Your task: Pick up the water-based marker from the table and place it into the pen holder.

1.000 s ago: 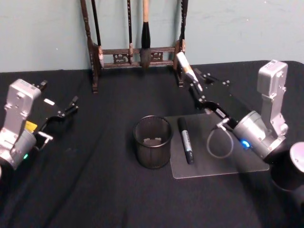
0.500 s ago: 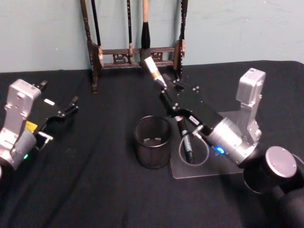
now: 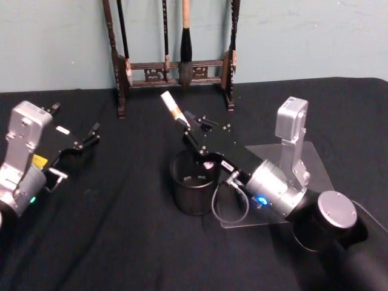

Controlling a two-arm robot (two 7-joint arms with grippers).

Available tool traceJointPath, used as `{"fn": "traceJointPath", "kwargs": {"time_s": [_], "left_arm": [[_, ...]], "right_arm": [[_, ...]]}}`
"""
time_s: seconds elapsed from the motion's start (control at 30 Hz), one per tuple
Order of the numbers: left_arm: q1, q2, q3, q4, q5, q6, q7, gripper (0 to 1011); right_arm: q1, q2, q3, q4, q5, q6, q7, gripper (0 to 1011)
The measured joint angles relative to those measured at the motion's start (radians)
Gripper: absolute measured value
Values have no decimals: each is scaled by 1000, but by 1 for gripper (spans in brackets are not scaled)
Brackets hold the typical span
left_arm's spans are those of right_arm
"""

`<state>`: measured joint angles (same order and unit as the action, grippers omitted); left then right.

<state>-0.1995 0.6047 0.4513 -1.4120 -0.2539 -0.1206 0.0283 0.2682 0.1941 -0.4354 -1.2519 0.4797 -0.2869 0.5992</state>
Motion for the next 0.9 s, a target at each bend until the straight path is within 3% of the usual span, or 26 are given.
{"fn": "traceJointPath", "kwargs": {"time_s": [0.4, 0.9], "left_arm": [[0, 0, 0, 0, 0, 0, 0, 1001], [0, 0, 0, 0, 0, 0, 0, 1001]], "right_arm": [[11, -3, -18, 32, 5, 12, 0, 178], [-1, 6, -23, 23, -7, 22, -23, 178]]}}
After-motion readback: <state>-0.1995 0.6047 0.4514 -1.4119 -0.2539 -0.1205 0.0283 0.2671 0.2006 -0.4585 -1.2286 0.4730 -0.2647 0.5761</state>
